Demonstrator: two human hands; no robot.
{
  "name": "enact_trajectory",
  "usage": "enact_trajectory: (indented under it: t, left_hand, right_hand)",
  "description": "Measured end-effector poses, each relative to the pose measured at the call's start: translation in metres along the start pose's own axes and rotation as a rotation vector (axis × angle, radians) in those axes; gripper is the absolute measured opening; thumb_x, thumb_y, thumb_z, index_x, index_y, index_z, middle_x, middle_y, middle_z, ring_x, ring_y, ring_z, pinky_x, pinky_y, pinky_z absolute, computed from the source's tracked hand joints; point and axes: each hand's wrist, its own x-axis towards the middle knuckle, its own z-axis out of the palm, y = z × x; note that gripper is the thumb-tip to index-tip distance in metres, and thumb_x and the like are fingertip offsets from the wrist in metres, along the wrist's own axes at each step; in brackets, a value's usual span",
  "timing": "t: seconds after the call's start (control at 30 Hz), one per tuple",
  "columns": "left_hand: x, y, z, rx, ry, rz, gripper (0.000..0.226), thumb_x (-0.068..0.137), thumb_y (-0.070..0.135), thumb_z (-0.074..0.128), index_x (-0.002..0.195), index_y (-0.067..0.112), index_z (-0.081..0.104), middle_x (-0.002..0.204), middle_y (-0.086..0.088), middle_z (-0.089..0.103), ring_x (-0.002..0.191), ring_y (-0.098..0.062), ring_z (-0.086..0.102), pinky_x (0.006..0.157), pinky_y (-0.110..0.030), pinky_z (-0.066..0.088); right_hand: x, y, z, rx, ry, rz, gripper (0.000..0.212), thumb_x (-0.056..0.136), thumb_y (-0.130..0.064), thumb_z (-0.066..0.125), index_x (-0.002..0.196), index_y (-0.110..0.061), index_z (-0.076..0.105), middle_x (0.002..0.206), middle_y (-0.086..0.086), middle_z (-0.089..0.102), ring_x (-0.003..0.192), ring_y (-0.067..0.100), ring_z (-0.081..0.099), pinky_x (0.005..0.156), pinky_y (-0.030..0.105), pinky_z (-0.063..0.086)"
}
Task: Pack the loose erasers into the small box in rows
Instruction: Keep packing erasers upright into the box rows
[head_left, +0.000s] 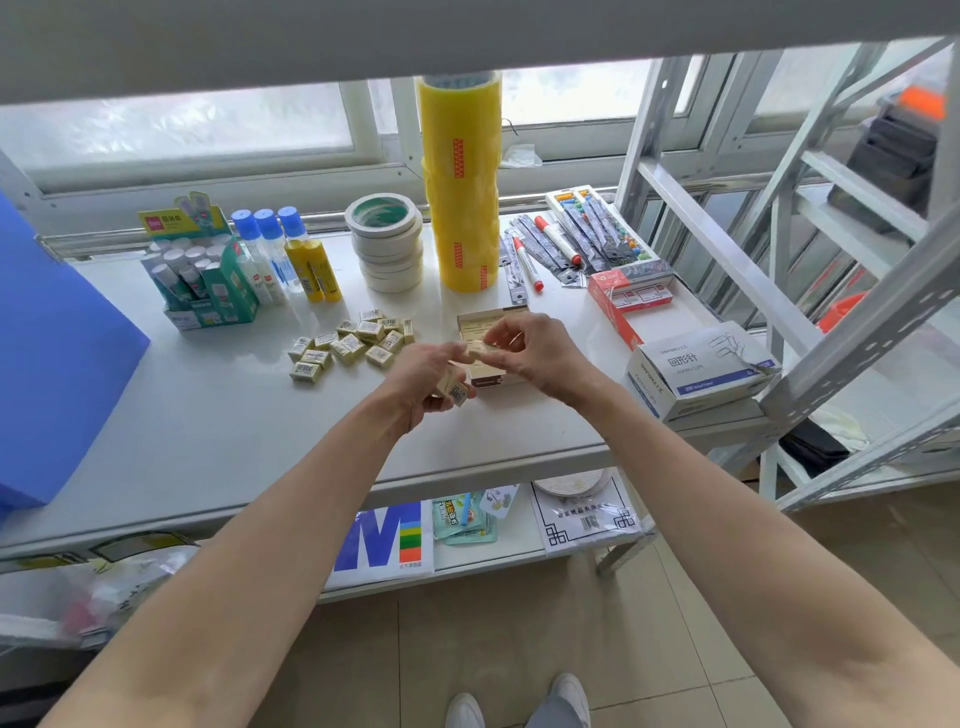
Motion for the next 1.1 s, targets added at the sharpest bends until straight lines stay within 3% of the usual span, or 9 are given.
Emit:
enact_trajectory:
  t: [0.13,0.3,0.4,0.5,0.57,0.8,1.1]
  left_hand:
    - [0.009,0.000,0.001,0.166,0.136,0.014,0.021,0.096,0.025,0.057,0.101,0.005,0.062,0.069,-0.009,0.057,0.055,-0.020,0.065,0.036,-0.018,0.043]
    - [0.014,0.001,0.011,0.394,0.149,0.040,0.018,0.094,0.022,0.060,0.101,0.006,0.065,0.066,-0.010,0.058,0.054,-0.025,0.064,0.041,-0.022,0.045]
    - [0.017,-0.001,0.019,0.495,0.149,0.070,0.021,0.092,0.017,0.059,0.095,-0.001,0.069,0.064,-0.012,0.059,0.043,-0.020,0.059,0.041,-0.022,0.045]
    - [0.019,-0.002,0.024,0.582,0.165,0.097,0.025,0.090,0.017,0.057,0.092,-0.005,0.068,0.073,-0.021,0.068,0.052,-0.026,0.062,0.052,-0.032,0.055]
    - [0.018,-0.001,0.025,0.629,0.174,0.104,0.023,0.090,0.017,0.056,0.090,-0.002,0.068,0.072,-0.018,0.068,0.052,-0.026,0.062,0.056,-0.032,0.057]
    - [0.020,0.002,0.026,0.656,0.147,0.078,0.014,0.089,0.010,0.052,0.087,0.003,0.063,0.068,-0.012,0.061,0.046,-0.023,0.057,0.045,-0.024,0.048]
    - [0.021,0.004,0.027,0.661,0.134,0.060,0.011,0.089,0.007,0.050,0.084,0.004,0.059,0.068,-0.014,0.060,0.044,-0.022,0.055,0.037,-0.020,0.043]
  right_hand:
    - [0.002,0.020,-0.021,-0.217,0.078,0.034,0.023,0.082,-0.026,0.075,0.097,-0.009,0.070,0.091,0.005,0.060,0.080,0.016,0.059,0.075,0.025,0.050]
    - [0.007,0.034,-0.036,-0.408,0.014,0.039,0.017,0.082,-0.016,0.073,0.098,-0.011,0.071,0.099,0.009,0.061,0.086,0.021,0.061,0.088,0.034,0.051]
    - [0.011,0.033,-0.036,-0.477,-0.045,0.022,0.019,0.082,-0.017,0.073,0.100,-0.012,0.071,0.101,0.008,0.057,0.083,0.016,0.054,0.085,0.029,0.047]
    - [0.015,0.032,-0.034,-0.516,-0.070,0.009,0.020,0.082,-0.017,0.072,0.101,-0.013,0.072,0.100,0.006,0.055,0.083,0.014,0.052,0.080,0.023,0.042]
    - [0.017,0.033,-0.032,-0.527,-0.086,0.007,0.021,0.082,-0.017,0.073,0.102,-0.012,0.072,0.100,0.007,0.057,0.083,0.014,0.053,0.080,0.023,0.042]
    - [0.021,0.032,-0.031,-0.551,-0.113,-0.001,0.022,0.082,-0.016,0.074,0.103,-0.011,0.071,0.099,0.005,0.056,0.082,0.014,0.051,0.076,0.021,0.036]
    - [0.023,0.031,-0.032,-0.588,-0.158,-0.031,0.021,0.080,-0.015,0.076,0.098,-0.009,0.068,0.101,0.008,0.059,0.088,0.021,0.057,0.078,0.027,0.044]
